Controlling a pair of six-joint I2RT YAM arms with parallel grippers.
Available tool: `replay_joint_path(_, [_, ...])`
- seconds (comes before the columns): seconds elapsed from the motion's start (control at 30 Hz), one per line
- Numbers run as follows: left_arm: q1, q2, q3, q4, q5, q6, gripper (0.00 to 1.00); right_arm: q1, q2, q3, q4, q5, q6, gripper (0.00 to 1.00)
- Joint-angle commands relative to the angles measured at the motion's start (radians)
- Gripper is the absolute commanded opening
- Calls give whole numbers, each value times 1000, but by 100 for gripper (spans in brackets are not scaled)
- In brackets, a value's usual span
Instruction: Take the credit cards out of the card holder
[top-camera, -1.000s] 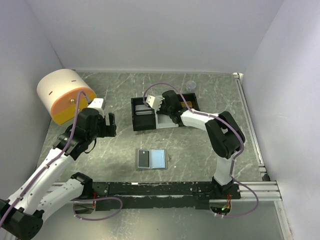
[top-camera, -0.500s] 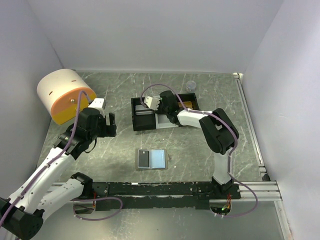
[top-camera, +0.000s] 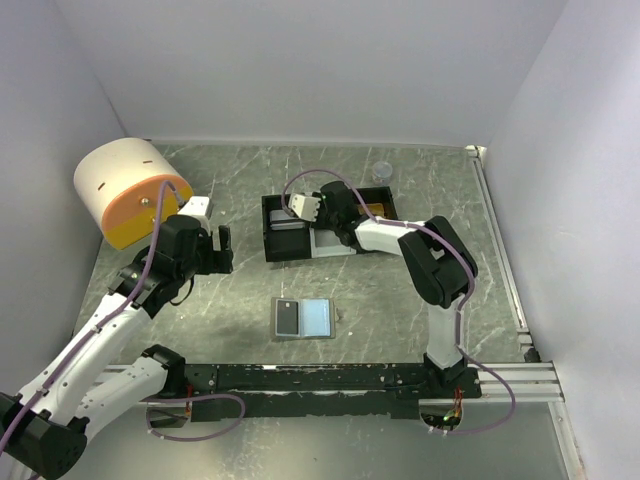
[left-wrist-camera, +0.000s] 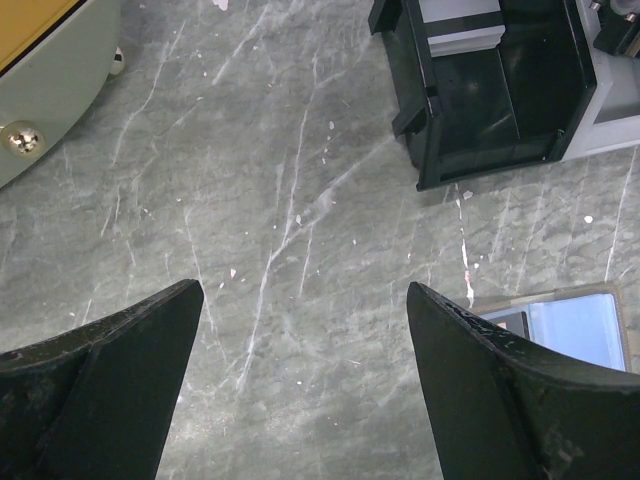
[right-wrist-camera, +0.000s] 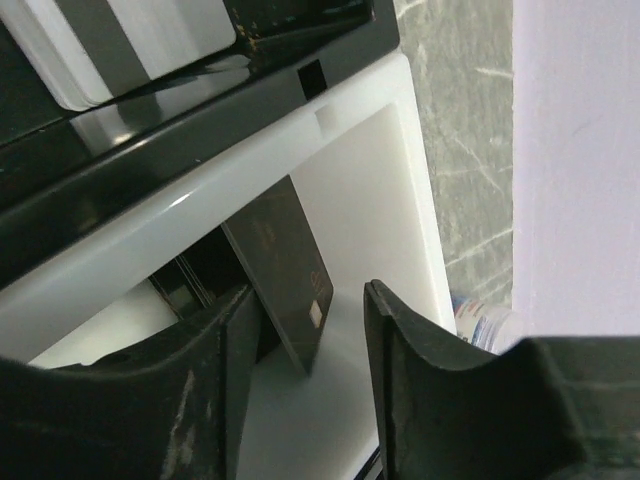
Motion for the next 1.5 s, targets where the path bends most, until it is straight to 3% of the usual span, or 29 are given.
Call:
replay_joint_path(0.0, [6,4,0,35,-4,18,95,6,-45,3,-68,-67,11,48])
replay_joint_path(0.57, [7,19,-2,35,23,23,94,2,-57,-2,-53,-69,111,54])
replay_joint_path(0.77, [6,21,-2,36,31,27,95,1,-152,-35,40,-54,220,55])
replay_joint_path(0.97, [7,31,-4,41,52,30,95,-5,-375,-147,171,-46,529,52])
replay_joint_path(1.07, [7,40,-4,42,57,33,94,-4,-494,-256,210,-63,847,49])
replay_joint_path(1.2, [7,51,-3,43,63,37,94,-4,-589,-313,72,-94,1230,50])
replay_joint_path(1.33, [7,62,-1,40,60,36,95,-4,-620,-367,-19,-278,1453,52])
replay_joint_path(1.47, [6,72,0,36,62,36,96,-2,-660,-539,162,-439,1671,60])
